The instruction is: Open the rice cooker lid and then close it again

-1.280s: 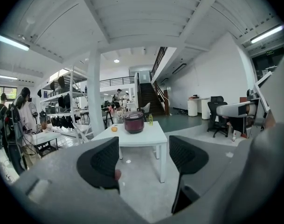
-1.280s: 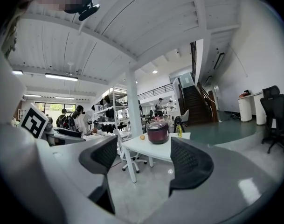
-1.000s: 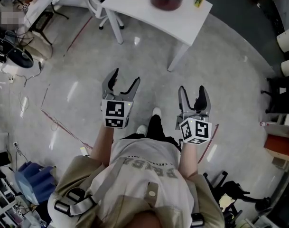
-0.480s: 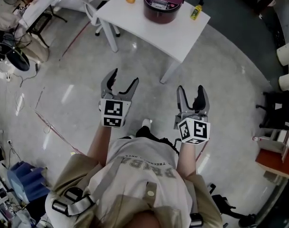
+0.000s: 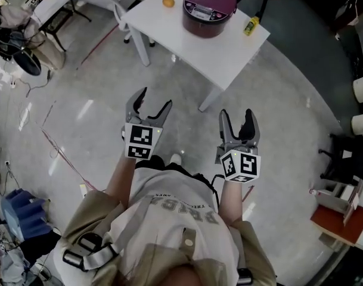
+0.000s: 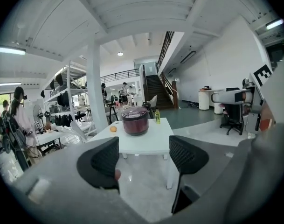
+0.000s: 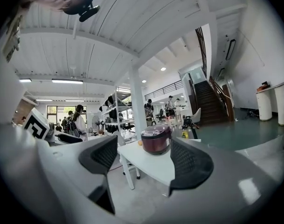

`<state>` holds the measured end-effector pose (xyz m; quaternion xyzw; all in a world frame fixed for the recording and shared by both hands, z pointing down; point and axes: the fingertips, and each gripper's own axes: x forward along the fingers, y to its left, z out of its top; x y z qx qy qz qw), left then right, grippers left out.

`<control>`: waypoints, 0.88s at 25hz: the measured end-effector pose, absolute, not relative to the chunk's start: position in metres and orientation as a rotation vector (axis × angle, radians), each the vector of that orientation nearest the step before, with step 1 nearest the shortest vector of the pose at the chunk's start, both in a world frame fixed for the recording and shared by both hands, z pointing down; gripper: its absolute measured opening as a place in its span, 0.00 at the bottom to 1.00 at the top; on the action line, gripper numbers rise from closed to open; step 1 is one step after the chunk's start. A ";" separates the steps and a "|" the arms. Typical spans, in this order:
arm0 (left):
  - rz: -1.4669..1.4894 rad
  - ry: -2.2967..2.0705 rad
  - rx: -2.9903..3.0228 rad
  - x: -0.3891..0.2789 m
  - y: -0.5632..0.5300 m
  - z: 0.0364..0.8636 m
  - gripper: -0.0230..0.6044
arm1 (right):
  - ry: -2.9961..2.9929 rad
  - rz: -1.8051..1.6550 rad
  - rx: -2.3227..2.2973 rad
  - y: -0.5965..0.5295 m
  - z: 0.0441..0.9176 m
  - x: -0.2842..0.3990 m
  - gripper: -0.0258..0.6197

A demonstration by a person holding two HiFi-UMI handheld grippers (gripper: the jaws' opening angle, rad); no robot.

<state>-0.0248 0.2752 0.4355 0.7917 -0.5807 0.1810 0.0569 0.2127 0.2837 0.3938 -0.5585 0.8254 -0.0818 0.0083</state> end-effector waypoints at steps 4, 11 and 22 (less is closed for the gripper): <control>0.572 -1.794 2.378 -0.031 0.263 0.434 0.60 | 2.597 -0.299 -1.721 0.272 0.404 0.212 0.57; 0.615 -1.818 2.353 -0.055 0.235 0.451 0.60 | 2.590 -0.345 -1.733 0.248 0.427 0.204 0.57; 0.552 -1.788 2.407 -0.095 0.146 0.451 0.60 | 2.549 -0.314 -1.834 0.182 0.431 0.172 0.57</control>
